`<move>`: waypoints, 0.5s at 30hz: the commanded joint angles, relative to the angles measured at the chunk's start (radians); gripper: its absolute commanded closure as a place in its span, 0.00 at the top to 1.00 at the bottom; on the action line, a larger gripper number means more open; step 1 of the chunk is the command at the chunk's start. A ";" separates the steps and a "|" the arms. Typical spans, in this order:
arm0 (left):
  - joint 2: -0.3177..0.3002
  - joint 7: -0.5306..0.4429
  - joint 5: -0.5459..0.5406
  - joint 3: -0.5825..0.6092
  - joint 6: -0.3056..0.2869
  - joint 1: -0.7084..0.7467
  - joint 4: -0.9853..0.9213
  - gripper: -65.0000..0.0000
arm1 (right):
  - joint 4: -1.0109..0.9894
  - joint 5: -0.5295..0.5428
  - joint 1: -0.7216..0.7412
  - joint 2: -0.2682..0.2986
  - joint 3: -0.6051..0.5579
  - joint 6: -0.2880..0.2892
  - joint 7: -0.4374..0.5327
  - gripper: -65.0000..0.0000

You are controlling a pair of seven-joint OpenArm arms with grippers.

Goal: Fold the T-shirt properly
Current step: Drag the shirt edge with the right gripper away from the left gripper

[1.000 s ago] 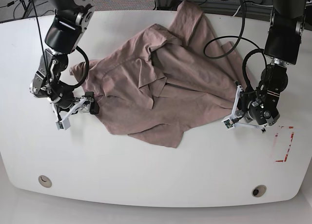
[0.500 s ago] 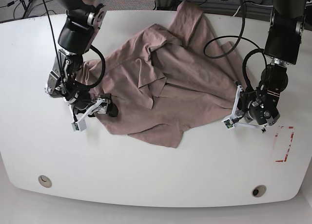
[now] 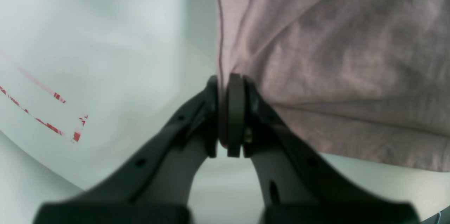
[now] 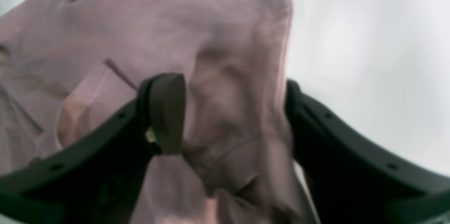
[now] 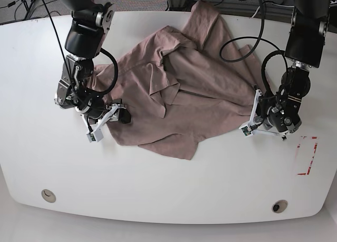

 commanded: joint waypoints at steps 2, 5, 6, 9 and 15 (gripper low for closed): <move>-0.013 -0.005 0.004 -0.010 0.002 -0.023 0.016 0.03 | 0.008 -0.006 0.022 0.010 -0.001 0.005 0.002 0.40; -0.013 -0.005 0.004 -0.010 0.002 -0.023 0.013 0.03 | 0.006 -0.006 0.022 0.010 -0.003 0.005 0.031 0.27; -0.013 -0.005 0.004 -0.010 0.002 -0.023 0.013 0.03 | 0.005 -0.007 0.022 0.013 -0.003 0.005 0.040 0.21; -0.013 -0.005 0.004 -0.010 0.002 -0.023 0.013 0.03 | 0.002 -0.007 0.023 0.033 -0.006 0.005 0.052 0.07; -0.011 -0.005 0.001 -0.011 0.002 -0.025 0.013 0.03 | 0.002 -0.007 0.023 0.049 -0.006 0.005 0.054 0.05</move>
